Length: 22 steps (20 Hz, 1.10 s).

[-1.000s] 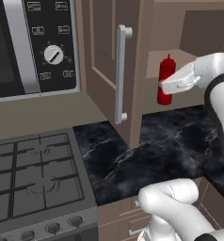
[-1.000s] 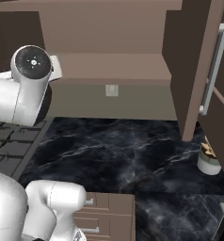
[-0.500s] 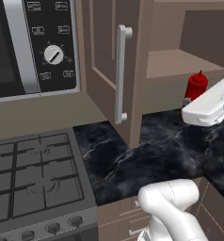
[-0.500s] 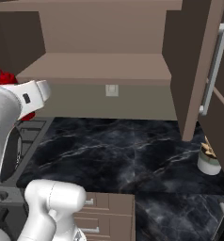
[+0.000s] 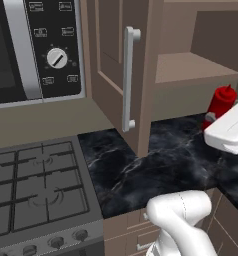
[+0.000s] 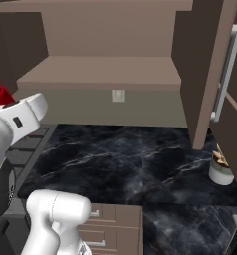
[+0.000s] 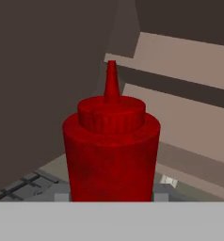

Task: Take 2 condiments from the cabinet and move them on the counter near the stove.Make sure the condiments are lined up with each other, next to each other.

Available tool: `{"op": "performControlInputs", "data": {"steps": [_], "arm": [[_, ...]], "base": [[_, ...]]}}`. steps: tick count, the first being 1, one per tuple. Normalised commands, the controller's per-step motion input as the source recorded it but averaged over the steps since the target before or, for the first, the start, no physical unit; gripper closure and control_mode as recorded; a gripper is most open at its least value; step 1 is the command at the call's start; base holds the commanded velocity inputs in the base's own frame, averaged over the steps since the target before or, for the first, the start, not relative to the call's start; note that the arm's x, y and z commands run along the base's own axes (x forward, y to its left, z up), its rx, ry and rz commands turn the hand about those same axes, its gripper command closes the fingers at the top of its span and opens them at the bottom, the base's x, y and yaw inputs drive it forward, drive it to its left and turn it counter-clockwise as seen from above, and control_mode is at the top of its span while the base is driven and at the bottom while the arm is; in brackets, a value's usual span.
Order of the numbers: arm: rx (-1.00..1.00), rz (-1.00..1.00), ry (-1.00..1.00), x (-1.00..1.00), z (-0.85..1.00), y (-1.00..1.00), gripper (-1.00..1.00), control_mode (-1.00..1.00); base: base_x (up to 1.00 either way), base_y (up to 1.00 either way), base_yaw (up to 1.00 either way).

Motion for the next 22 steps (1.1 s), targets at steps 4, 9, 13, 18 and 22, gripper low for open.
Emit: {"op": "performControlInputs", "data": {"steps": [4,9,13,18,22], "arm": [[0.01,0.00,0.07,-0.02,-0.06,-0.03,1.00,-1.00],[0.07,0.00,0.21,0.06,-0.17,-0.01,1.00,-1.00],[0.07,0.00,0.14,0.18,-0.22,-0.01,1.00,-1.00],[0.01,-0.01,0.02,0.05,-0.16,-0.01,1.00,-1.00],[0.00,0.00,-0.01,0.00,-0.19,0.00,1.00,-1.00]], "base": [[0.00,0.00,0.00],[0.00,0.00,0.00],[0.00,0.00,0.00],[0.00,0.00,0.00],[0.00,0.00,0.00]]}}
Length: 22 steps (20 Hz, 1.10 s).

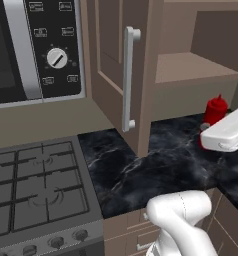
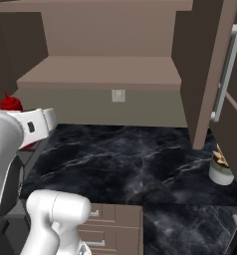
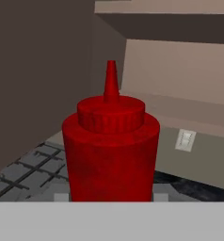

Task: Take 2 condiments from the cabinet and move them on the counter near the stove.Make sure the condiments are lined up with each other, next to each other.

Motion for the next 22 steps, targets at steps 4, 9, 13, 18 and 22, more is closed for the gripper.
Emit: {"op": "performControlInputs", "data": {"steps": [4,9,13,18,22], "arm": [[0.01,0.00,-0.01,0.00,-0.07,-0.02,1.00,-1.00],[0.00,0.00,0.00,0.00,0.00,0.00,1.00,1.00],[0.00,0.00,0.00,0.00,0.00,0.00,1.00,1.00],[0.00,0.00,0.00,0.00,0.00,0.00,1.00,1.00],[0.00,0.00,0.00,0.00,0.00,0.00,1.00,1.00]], "base": [[0.00,0.00,0.00],[-0.14,-0.02,0.00],[-0.57,0.00,0.00],[-0.78,0.00,-0.02],[-0.49,0.06,-0.03]]}}
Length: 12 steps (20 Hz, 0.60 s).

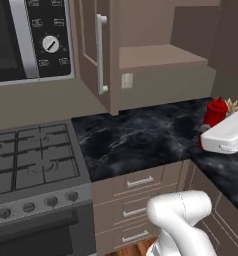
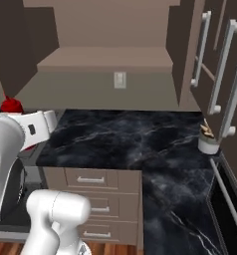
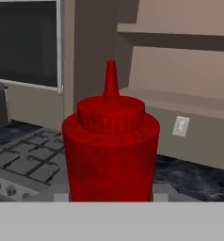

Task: Take 2 condiments from the cabinet and move them on the counter near the stove.Make sure the condiments are lined up with each other, next to each other.

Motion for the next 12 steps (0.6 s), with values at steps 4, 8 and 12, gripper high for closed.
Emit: {"op": "performControlInputs", "data": {"steps": [4,8,12], "arm": [[0.00,0.00,0.00,0.00,0.00,0.00,1.00,1.00],[0.00,0.00,0.00,0.00,0.00,0.00,1.00,1.00],[0.00,0.00,0.00,0.00,0.00,0.00,1.00,1.00]], "base": [[-0.46,0.43,-0.01],[-0.31,0.83,0.00],[-0.32,0.97,0.00]]}}
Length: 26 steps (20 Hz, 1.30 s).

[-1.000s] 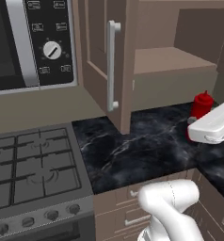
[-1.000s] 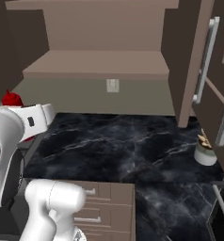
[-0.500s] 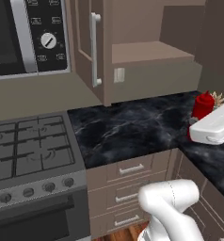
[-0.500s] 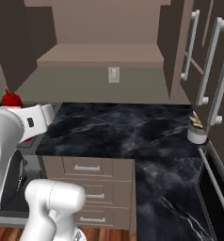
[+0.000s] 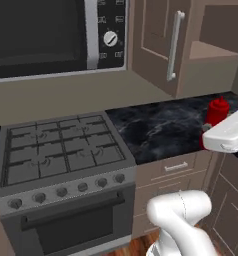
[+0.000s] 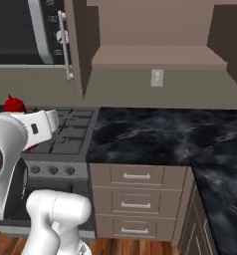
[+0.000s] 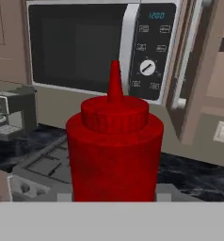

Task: Take 2 condiments from the cabinet and move them on the counter near the stove.Make sure the condiments are lined up with each other, next to each other.

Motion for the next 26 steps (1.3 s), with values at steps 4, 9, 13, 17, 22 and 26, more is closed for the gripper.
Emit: {"op": "performControlInputs", "data": {"steps": [4,9,13,17,22,26], "arm": [[0.00,0.00,0.00,0.00,0.00,0.00,1.00,1.00],[0.00,0.00,0.00,0.00,0.00,0.00,1.00,1.00],[0.00,0.00,0.00,0.00,0.00,0.00,1.00,1.00],[0.00,0.00,0.00,0.00,0.00,0.00,1.00,1.00],[0.00,0.00,0.00,0.00,0.00,0.00,1.00,1.00],[0.00,0.00,0.00,0.00,0.00,0.00,1.00,1.00]], "base": [[-0.49,0.84,0.00],[-0.50,0.81,0.00],[-0.23,0.95,0.00],[-0.01,0.99,0.00],[0.24,0.90,-0.01],[0.28,0.45,-0.03]]}}
